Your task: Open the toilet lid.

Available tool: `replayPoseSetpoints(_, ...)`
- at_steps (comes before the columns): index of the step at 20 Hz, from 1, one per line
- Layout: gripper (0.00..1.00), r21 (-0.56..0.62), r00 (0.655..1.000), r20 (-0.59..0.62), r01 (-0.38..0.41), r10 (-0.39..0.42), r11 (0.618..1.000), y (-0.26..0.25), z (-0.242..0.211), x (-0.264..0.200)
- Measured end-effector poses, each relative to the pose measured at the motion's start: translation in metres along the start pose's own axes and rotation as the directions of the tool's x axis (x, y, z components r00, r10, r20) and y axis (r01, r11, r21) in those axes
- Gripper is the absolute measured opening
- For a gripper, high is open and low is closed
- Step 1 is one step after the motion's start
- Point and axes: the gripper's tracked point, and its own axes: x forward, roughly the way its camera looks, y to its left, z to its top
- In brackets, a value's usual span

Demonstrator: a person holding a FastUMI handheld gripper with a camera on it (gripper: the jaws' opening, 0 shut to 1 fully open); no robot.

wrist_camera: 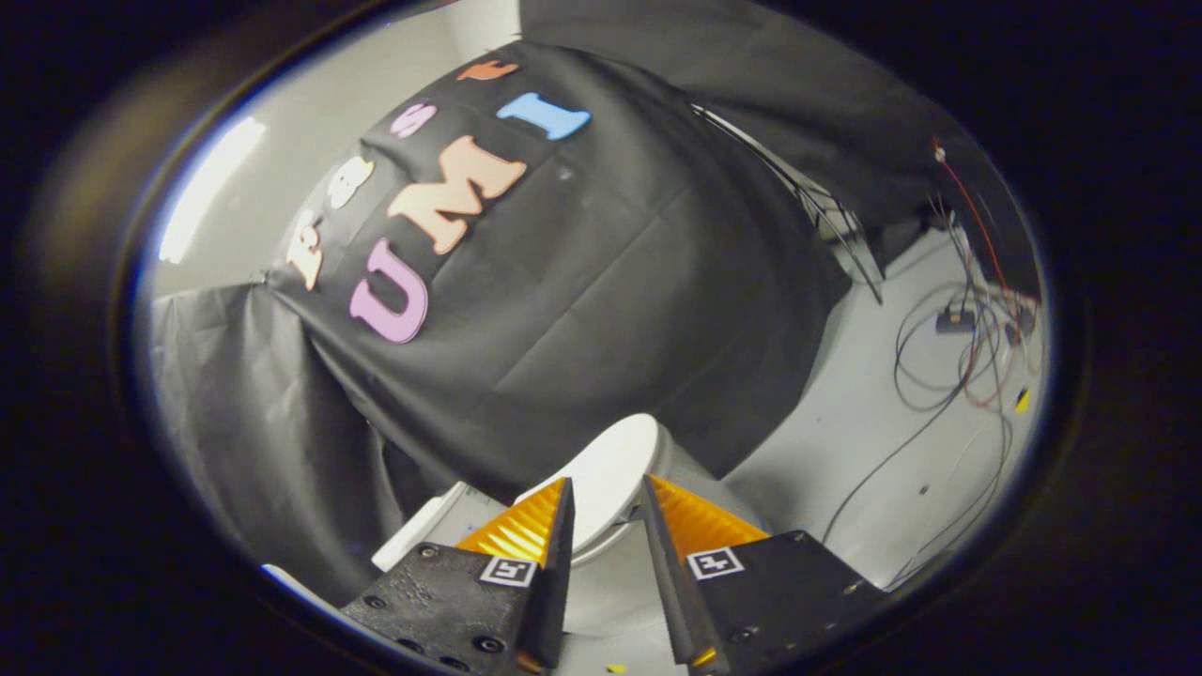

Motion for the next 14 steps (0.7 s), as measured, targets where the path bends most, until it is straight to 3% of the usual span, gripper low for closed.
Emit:
replayPoseSetpoints(4,0.44,0.155,0.999,-0.006,-0.035,0.036,0.987,-0.003,-0.010,0.038)
replayPoseSetpoints(10,0.44,0.357,0.996,0.051,-0.081,0.067,0.930,-0.006,-0.018,0.083)
replayPoseSetpoints(14,0.44,0.449,0.998,0.035,-0.057,0.047,0.892,-0.021,-0.035,0.103)
